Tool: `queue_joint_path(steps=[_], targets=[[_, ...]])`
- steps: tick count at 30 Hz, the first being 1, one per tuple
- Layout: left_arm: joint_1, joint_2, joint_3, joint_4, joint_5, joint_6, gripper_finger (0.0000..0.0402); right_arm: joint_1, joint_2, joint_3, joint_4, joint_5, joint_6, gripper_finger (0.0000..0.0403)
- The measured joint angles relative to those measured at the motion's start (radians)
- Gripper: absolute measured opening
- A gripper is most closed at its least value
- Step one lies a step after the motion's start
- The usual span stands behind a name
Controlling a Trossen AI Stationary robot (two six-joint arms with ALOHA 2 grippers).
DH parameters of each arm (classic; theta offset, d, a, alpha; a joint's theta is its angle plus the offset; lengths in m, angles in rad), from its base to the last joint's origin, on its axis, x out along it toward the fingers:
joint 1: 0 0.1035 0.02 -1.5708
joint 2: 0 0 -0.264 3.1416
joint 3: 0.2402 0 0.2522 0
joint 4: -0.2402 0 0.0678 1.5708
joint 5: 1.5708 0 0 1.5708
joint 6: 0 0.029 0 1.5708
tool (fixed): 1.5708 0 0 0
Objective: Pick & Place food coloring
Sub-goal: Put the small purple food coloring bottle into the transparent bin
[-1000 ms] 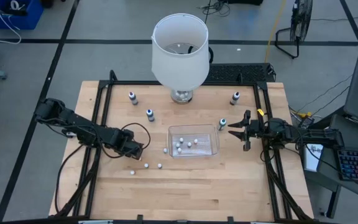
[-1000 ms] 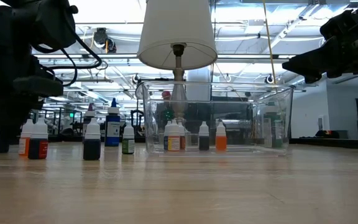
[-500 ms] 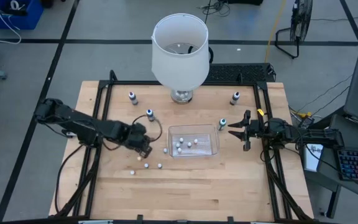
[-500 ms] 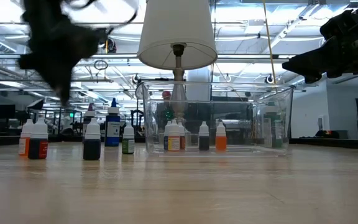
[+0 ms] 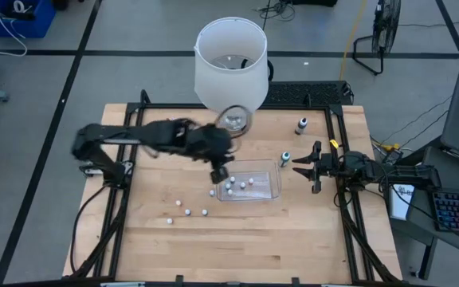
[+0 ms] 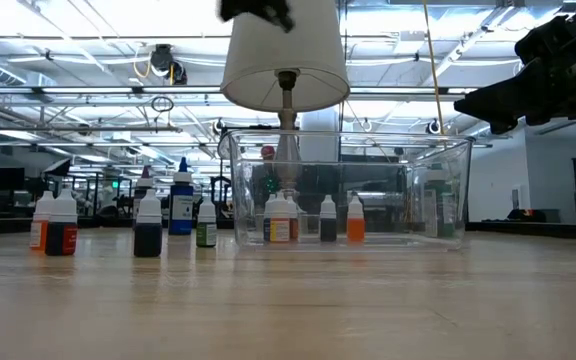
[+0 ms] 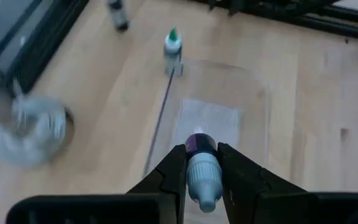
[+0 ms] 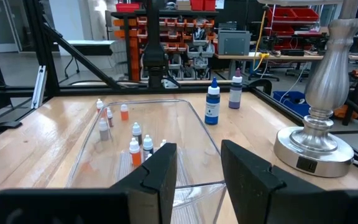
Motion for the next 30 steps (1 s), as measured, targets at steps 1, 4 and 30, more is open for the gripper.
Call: queue_joint_path(steps=[1, 4, 30], targets=[[0.009, 0.048, 0.07, -0.026, 0.015, 0.04, 0.0074, 0.0, 0.0, 0.0, 0.002, 0.0, 0.0, 0.0114], [0.03, 0.186, 0.264, -0.117, 0.041, 0.123, 0.0074, 0.0, 0.0, 0.0, -0.001, 0.0, 0.0, 0.0114], [0.051, 0.658, 0.408, -0.256, 0.04, 0.232, 0.0076, 0.0, 0.0, 0.0, 0.001, 0.0, 0.0, 0.0114]])
